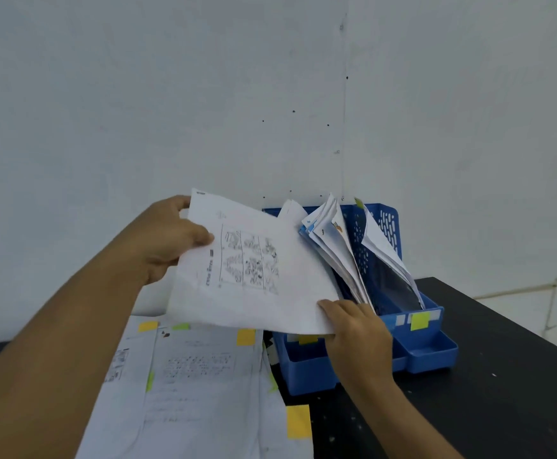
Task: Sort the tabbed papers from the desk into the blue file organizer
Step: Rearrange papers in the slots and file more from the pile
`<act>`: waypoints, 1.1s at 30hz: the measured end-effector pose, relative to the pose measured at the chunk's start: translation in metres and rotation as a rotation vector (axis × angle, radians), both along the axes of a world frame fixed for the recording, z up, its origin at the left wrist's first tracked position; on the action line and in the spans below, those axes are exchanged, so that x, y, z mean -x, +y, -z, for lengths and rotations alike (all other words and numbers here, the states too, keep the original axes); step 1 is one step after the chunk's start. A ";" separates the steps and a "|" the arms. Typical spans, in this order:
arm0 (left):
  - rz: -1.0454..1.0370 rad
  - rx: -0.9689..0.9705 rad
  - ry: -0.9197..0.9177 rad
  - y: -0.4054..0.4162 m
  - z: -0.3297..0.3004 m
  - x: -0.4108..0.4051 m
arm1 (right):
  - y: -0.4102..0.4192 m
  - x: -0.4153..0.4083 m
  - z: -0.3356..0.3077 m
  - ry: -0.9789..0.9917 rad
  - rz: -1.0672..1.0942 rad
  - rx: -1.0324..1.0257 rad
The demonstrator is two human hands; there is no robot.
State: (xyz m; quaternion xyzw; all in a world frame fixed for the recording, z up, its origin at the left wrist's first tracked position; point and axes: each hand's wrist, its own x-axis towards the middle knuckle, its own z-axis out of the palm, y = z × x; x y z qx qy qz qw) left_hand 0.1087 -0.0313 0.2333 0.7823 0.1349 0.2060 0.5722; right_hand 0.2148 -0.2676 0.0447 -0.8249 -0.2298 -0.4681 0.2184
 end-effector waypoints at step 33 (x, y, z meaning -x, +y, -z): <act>-0.196 -0.352 -0.067 -0.061 0.047 -0.074 | 0.006 -0.035 -0.056 0.279 0.032 -0.204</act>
